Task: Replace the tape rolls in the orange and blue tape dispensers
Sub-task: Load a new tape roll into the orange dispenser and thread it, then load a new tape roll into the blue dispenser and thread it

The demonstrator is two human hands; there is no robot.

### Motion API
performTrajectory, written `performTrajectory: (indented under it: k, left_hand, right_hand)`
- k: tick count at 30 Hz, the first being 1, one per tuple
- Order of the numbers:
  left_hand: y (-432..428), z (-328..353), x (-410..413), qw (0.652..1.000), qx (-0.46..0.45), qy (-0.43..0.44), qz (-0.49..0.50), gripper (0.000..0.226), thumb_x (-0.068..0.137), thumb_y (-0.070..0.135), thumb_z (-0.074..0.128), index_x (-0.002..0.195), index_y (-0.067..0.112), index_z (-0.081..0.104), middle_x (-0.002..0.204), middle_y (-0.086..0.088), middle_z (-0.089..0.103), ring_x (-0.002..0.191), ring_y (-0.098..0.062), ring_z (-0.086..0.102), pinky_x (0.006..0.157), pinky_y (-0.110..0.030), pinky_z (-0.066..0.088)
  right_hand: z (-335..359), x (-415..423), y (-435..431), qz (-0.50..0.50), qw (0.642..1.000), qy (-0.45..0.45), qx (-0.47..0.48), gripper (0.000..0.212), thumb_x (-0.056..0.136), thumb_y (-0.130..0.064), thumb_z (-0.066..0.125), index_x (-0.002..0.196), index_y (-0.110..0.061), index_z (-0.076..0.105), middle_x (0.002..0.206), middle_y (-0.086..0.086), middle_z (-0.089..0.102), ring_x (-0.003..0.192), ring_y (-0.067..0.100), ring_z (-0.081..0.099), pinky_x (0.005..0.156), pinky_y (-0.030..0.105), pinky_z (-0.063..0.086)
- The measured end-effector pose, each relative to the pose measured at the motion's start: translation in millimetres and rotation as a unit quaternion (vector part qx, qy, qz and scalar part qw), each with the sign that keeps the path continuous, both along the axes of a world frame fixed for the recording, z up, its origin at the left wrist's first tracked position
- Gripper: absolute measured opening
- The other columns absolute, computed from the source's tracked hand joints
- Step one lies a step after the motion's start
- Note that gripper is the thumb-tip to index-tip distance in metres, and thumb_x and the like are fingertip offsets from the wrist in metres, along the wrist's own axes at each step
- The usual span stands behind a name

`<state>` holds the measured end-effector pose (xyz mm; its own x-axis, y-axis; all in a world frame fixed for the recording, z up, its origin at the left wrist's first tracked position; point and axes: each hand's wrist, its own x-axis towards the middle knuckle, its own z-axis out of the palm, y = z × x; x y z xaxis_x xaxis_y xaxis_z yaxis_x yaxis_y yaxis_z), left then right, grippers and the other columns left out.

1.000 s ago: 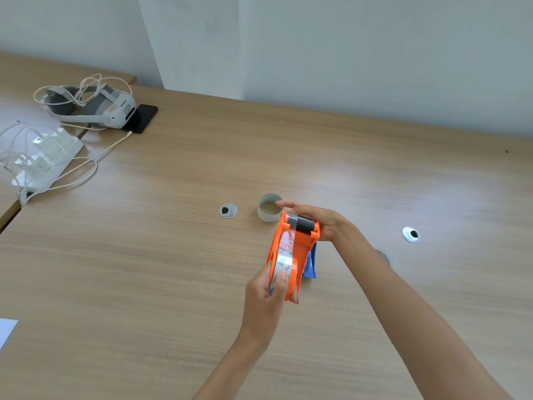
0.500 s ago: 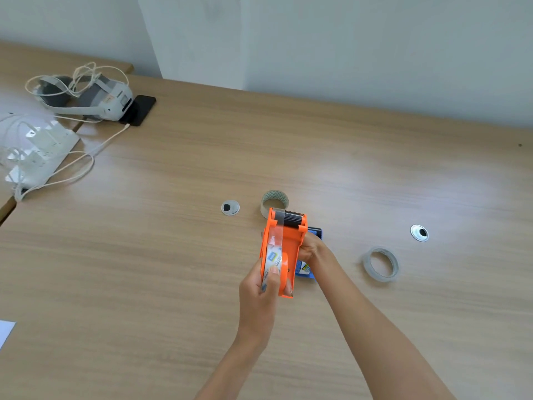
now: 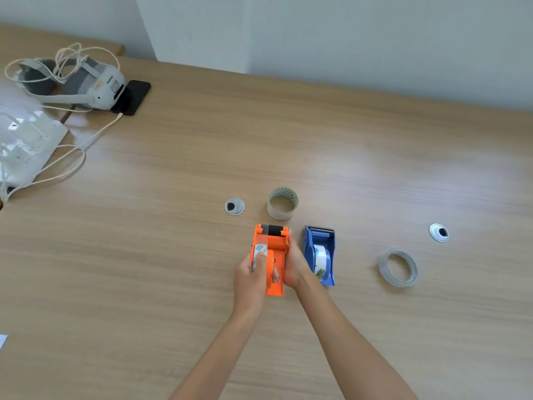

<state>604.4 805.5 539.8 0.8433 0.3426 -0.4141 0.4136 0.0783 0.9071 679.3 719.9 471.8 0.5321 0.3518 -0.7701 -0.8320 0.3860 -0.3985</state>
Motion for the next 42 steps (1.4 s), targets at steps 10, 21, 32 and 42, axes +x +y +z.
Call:
performTrajectory:
  k: [10, 21, 32, 42]
  left_hand:
    - [9.4, -34.5, 45.8, 0.993, -0.033, 0.112, 0.007, 0.037, 0.090, 0.021, 0.043, 0.056, 0.014, 0.057, 0.039, 0.002, 0.057, 0.048, -0.018, 0.052, 0.056, -0.029, 0.043]
    - [11.3, -41.7, 41.5, 0.991, -0.038, 0.126, 0.013, 0.033, 0.091, 0.017, 0.044, 0.061, 0.011, 0.057, 0.038, 0.003, 0.056, 0.038, -0.011, 0.051, 0.045, -0.023, 0.040]
    - [10.4, -53.9, 22.7, 0.996, 0.013, 0.087, -0.031, 0.030, 0.095, 0.018, 0.042, 0.071, 0.008, 0.057, 0.059, -0.002, 0.057, 0.056, -0.016, 0.053, 0.052, -0.022, 0.043]
    - [15.8, -46.4, 16.3, 0.994, -0.009, 0.090, -0.062, 0.021, 0.100, 0.014, 0.039, 0.085, 0.010, 0.053, 0.065, 0.005, 0.054, 0.056, 0.001, 0.055, 0.045, -0.004, 0.039]
  right_hand:
    - [-17.5, 23.2, 5.7, -0.032, 0.994, 0.066, -0.079, 0.068, 0.095, -0.061, 0.018, 0.063, -0.009, 0.049, 0.035, 0.003, 0.053, 0.026, 0.015, 0.049, 0.033, 0.012, 0.039]
    - [-42.9, 30.9, 11.6, -0.015, 0.936, -0.002, -0.352, 0.037, 0.095, -0.040, 0.046, 0.081, -0.009, 0.058, 0.091, 0.017, 0.067, 0.083, 0.032, 0.064, 0.092, 0.047, 0.051]
    - [-4.5, -24.3, 18.6, 0.068, 0.790, -0.284, -0.539, 0.029, 0.098, -0.026, 0.045, 0.109, -0.004, 0.061, 0.108, 0.006, 0.045, 0.095, 0.022, 0.053, 0.087, 0.031, 0.042]
    - [5.7, -66.5, 17.8, 0.062, 0.837, -0.307, -0.450, 0.023, 0.094, -0.024, 0.054, 0.112, -0.012, 0.063, 0.103, 0.005, 0.066, 0.092, 0.017, 0.061, 0.082, 0.029, 0.051]
